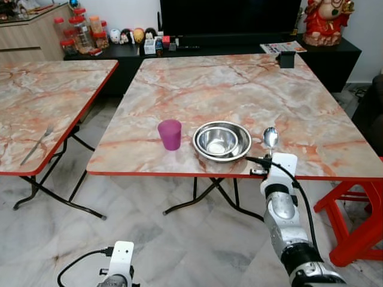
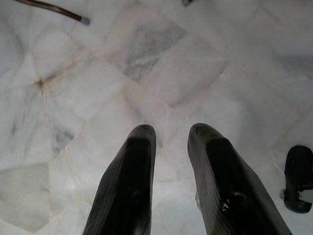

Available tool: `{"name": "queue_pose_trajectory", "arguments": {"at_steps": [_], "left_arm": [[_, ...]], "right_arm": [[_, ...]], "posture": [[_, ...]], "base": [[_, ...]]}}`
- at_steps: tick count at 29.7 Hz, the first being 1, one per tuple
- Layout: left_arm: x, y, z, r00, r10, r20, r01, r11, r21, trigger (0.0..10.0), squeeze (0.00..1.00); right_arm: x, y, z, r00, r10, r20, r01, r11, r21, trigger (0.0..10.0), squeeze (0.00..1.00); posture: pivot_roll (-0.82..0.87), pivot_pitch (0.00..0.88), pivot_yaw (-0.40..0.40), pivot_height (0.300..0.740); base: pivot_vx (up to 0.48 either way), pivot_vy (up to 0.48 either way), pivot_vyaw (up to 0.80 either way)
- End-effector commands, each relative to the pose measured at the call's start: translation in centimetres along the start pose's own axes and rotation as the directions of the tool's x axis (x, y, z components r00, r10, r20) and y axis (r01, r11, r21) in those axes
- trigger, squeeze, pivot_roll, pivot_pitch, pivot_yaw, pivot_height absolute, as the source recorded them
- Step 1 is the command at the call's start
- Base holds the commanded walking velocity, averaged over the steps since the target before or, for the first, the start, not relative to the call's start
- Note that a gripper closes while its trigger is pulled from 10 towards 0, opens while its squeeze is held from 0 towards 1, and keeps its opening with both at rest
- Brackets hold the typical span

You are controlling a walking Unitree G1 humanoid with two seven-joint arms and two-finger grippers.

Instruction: Setting the table

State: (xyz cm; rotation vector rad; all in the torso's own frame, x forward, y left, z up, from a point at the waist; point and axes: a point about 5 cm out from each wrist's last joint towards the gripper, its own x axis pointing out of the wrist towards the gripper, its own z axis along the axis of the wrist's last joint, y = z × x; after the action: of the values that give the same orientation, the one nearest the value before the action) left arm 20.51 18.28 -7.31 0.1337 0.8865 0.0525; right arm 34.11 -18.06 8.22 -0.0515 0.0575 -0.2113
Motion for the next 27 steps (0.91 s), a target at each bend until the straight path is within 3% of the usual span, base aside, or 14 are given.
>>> {"name": "queue_pose_trajectory", "arguments": {"at_steps": [1,11,27], "left_arm": [[-0.1,0.3,-0.3,1.000,0.011,-0.008,-0.011,1.000,-0.002,10.0,0.00],[-0.1,0.4,-0.5,1.000,0.016,-0.013,-0.016,1.000,-0.002,10.0,0.00],[-0.1,0.4,-0.5,1.000,0.015,-0.013,-0.015,1.000,-0.003,10.0,0.00]], "right_arm": [[0.5,-0.2,0.5,1.000,-0.019,-0.009,0.019,1.000,0.023,10.0,0.00],[0.9,-1.2,0.8,0.998,-0.054,-0.011,0.055,0.998,0.041,10.0,0.00],[0.8,-1.3,1.0,0.998,-0.063,0.008,0.063,0.996,0.064,10.0,0.00]], "posture": [[-0.08,0.000,0.036,0.740],[-0.07,0.000,0.037,0.740],[-0.07,0.000,0.036,0.740]], "base": [[0.341,0.000,0.00],[0.353,0.000,0.00],[0.356,0.000,0.00]]}}
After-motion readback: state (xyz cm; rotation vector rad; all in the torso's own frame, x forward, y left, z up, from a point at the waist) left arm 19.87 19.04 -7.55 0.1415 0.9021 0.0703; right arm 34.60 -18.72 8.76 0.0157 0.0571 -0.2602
